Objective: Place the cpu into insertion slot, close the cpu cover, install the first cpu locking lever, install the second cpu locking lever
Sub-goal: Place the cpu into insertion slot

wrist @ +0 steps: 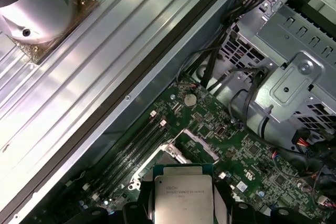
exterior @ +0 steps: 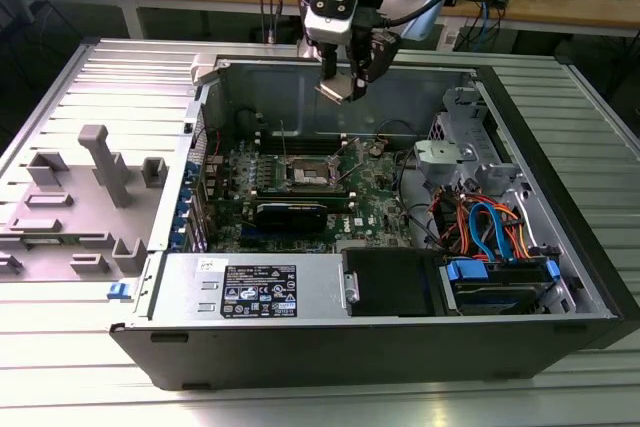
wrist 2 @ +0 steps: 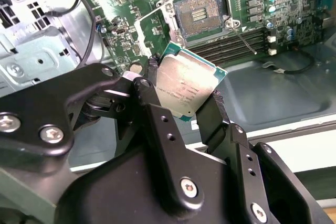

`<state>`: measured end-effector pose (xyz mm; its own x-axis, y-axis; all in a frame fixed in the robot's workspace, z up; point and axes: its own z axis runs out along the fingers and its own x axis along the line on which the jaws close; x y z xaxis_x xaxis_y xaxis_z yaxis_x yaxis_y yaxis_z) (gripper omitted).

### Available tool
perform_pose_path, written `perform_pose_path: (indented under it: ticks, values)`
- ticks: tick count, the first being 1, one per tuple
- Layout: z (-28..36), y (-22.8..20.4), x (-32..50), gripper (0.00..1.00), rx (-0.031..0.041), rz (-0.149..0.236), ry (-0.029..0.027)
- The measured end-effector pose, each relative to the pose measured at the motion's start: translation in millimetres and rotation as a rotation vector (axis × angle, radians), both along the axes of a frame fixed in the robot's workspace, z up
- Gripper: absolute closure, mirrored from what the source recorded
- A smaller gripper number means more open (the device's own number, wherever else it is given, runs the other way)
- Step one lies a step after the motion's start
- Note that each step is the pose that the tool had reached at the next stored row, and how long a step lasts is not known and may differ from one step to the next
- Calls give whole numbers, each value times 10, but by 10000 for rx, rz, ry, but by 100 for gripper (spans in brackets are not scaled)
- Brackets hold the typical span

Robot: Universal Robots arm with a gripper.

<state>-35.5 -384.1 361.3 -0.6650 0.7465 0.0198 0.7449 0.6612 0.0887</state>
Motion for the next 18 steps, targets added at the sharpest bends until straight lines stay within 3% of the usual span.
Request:
perform_pose_path:
  ticks: [4,18]
  values:
    - [-4,1,-43,46,9,-79,-2]
    - [-3,0,-43,46,8,-107,-1]
